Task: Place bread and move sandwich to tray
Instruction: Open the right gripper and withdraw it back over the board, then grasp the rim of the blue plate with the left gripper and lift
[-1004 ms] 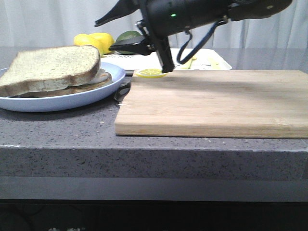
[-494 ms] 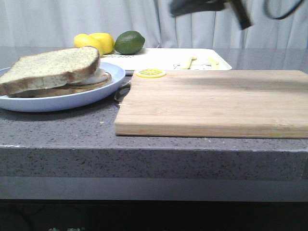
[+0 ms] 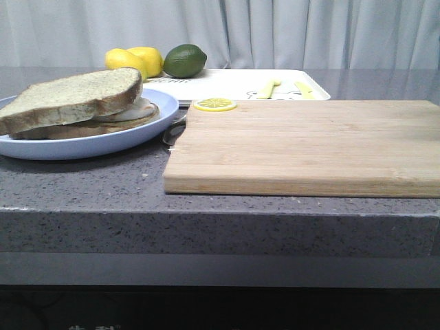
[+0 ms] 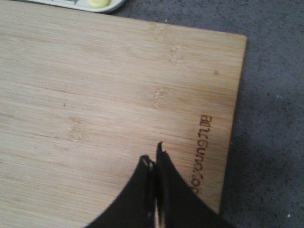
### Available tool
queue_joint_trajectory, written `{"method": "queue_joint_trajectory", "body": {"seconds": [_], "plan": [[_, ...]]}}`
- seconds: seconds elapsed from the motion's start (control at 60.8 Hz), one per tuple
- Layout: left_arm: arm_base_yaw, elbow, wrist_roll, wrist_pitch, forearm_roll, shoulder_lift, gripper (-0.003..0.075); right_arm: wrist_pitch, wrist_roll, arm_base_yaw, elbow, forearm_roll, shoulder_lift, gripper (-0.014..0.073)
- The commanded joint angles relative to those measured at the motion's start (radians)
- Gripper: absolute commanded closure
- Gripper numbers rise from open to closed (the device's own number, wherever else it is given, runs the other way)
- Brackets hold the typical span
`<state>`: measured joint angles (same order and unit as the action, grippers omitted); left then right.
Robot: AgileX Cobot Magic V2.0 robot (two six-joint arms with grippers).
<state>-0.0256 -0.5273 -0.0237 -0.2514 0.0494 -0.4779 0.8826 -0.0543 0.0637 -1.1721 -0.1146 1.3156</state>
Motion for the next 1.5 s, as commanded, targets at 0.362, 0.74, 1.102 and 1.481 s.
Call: {"method": "queue_joint_trajectory", "body": {"seconds": [0.362, 0.74, 1.102, 1.481], "plan": [[0.003, -0.026, 0.002, 0.077, 0.007, -0.009, 0.0154, -0.519, 0.023, -0.002, 0.601, -0.020, -0.622, 0.0657], [0.003, -0.036, 0.002, 0.068, 0.062, -0.072, 0.0154, -0.595, 0.023, 0.000, 0.777, -0.062, -0.920, 0.0657], [0.003, -0.307, 0.002, -0.189, 0.066, -0.557, 0.0154, -0.621, 0.023, 0.000, 0.784, -0.074, -0.918, 0.0657], [-0.046, -0.519, 0.002, -0.302, 0.066, -0.894, 0.0154, -0.625, 0.023, 0.000, 0.784, -0.074, -0.918, 0.0657]]}}
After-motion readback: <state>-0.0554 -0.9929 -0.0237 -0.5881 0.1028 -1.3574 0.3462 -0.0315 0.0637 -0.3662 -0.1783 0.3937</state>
